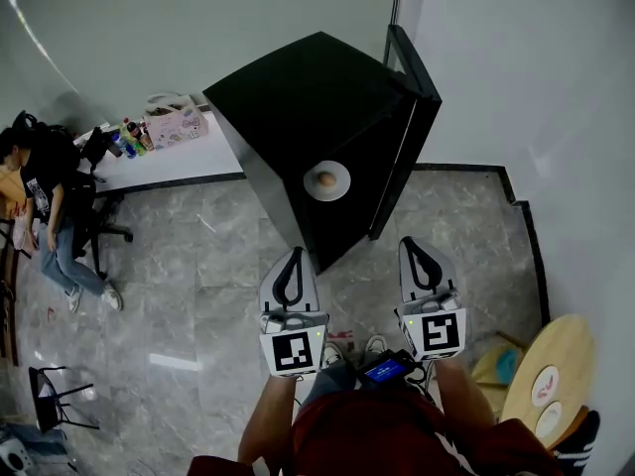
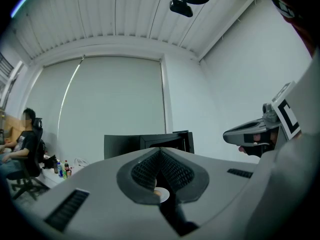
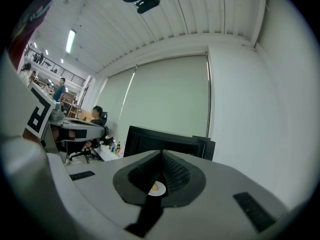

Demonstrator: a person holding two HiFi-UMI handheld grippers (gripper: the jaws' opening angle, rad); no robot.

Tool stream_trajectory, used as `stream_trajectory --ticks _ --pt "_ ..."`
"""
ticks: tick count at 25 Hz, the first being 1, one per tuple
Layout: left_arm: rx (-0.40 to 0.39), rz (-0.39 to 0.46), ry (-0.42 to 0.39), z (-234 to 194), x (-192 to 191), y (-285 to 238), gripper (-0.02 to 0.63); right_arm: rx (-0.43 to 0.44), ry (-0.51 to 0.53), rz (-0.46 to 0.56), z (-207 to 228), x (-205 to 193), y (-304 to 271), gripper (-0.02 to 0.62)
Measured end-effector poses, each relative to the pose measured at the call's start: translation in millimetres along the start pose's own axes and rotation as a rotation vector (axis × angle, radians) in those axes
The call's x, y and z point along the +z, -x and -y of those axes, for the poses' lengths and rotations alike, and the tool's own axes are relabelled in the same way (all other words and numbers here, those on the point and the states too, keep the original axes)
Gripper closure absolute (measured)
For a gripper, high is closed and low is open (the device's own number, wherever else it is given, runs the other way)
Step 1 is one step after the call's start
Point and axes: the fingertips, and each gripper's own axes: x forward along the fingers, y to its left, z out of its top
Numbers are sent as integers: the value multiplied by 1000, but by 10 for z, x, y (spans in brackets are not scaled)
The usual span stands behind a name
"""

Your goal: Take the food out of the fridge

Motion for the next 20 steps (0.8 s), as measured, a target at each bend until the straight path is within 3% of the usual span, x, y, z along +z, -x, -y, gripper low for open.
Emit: stream_trajectory --ticks 20 --pt "19 -33 -14 352 -313 -365 594 51 -64 -9 303 -417 -233 571"
